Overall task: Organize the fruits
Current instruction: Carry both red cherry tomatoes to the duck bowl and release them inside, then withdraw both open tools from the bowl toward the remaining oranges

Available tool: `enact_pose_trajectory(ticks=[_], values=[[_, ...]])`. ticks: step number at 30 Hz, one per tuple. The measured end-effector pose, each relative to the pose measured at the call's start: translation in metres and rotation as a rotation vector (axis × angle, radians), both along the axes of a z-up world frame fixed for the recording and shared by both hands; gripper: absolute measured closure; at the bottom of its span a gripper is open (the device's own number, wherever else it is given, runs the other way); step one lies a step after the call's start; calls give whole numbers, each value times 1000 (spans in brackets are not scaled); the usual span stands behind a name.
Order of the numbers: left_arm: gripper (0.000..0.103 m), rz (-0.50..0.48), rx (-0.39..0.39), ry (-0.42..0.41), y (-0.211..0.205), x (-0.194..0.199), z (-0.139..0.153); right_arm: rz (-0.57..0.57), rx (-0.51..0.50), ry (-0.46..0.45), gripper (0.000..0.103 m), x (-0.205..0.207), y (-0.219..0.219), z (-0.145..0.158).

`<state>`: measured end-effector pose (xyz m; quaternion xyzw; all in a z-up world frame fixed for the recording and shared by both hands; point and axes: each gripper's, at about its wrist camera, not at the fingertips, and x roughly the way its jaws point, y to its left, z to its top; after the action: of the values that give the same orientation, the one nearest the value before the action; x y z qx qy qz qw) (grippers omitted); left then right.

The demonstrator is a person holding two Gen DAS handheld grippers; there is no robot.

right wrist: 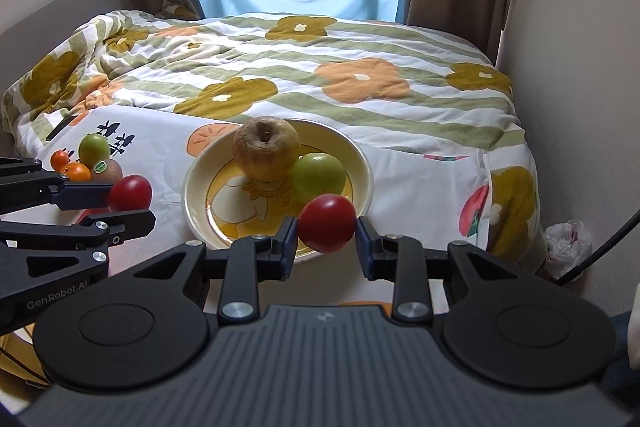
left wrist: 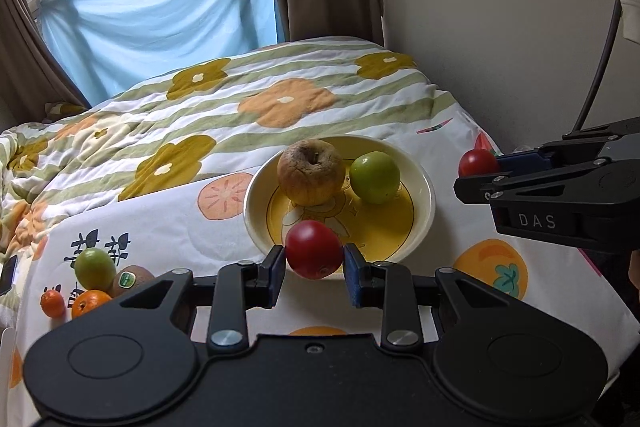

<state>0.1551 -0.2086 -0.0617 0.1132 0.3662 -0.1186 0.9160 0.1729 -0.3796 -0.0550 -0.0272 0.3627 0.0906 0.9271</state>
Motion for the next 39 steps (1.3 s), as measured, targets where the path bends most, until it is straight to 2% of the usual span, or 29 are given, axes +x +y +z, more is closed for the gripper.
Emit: enact_pose_trajectory(ticks=[6, 14, 21, 22, 23, 25, 39], values=[[68, 15, 21, 33, -27, 29, -26, 22, 15, 28, 57, 30, -18, -19], [68, 12, 70, 97, -42, 54, -59, 44, 43, 68, 57, 52, -22, -39], [66, -2, 89, 124, -44, 63, -67, 66, 47, 83, 57, 57, -19, -47], [55, -4, 92, 120, -44, 63, -66, 66, 46, 82, 57, 57, -18, -47], [34, -4, 92, 114, -43, 62, -65, 69, 45, 82, 57, 58, -18, -47], [9, -4, 87, 83, -40, 57, -59, 73, 43, 81, 57, 58, -17, -46], [7, 47, 29, 67, -12, 29, -34, 136, 43, 88, 57, 53, 0, -36]])
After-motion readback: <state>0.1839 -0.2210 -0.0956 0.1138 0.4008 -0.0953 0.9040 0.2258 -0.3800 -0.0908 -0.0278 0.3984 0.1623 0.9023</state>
